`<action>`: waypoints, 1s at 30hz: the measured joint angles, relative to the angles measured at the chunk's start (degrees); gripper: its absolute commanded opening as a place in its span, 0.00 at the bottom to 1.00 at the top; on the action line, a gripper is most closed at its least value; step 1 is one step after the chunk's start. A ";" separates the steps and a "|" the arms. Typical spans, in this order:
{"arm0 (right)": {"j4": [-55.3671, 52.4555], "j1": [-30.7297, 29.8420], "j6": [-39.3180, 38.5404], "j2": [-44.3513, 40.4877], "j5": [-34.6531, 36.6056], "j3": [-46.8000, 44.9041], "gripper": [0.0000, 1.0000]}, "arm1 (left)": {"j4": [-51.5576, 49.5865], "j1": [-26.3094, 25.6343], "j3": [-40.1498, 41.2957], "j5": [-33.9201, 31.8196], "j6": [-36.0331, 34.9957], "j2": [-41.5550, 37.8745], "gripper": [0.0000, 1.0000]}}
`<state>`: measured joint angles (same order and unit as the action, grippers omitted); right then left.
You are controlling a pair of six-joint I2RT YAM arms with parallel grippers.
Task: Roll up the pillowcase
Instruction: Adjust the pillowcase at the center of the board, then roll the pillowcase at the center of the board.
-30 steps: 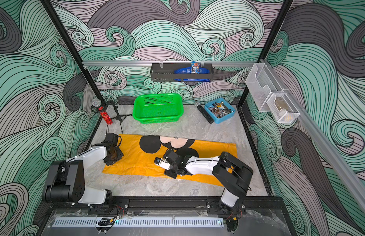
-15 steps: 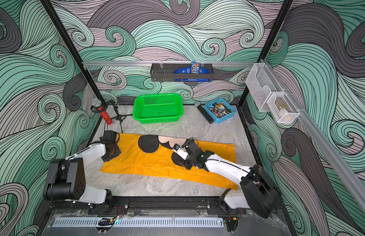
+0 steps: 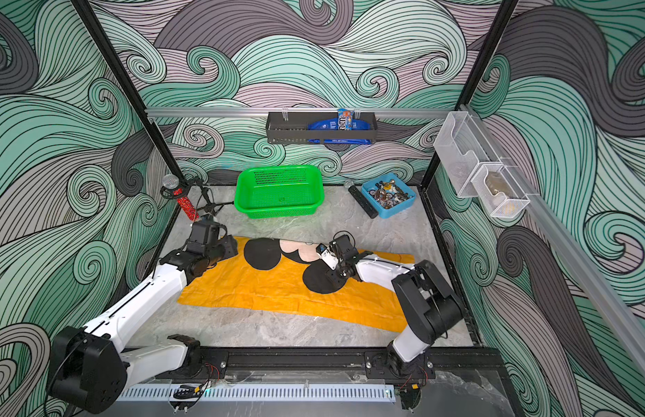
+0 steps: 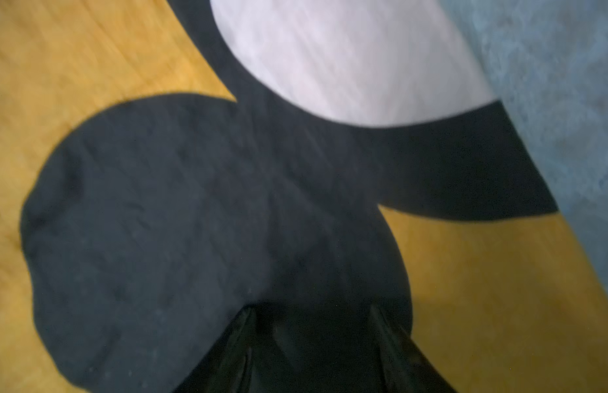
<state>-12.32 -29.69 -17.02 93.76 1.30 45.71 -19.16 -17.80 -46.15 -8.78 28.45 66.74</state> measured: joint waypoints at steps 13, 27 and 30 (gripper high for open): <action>3.54 13.20 6.69 -10.19 -4.57 0.72 0.62 | 22.67 -24.09 -2.80 15.34 -6.25 19.47 0.62; -9.75 42.93 32.20 -20.70 5.01 -3.28 0.65 | 28.26 -34.38 -20.76 21.88 -16.61 42.75 0.75; -11.47 47.69 34.10 -20.35 5.60 -5.81 0.64 | 28.35 -34.58 -22.77 23.65 -17.55 44.98 0.77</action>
<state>-23.79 18.00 17.08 73.41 6.90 39.90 9.19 -52.38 -68.93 14.87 10.90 111.72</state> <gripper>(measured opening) 0.651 0.762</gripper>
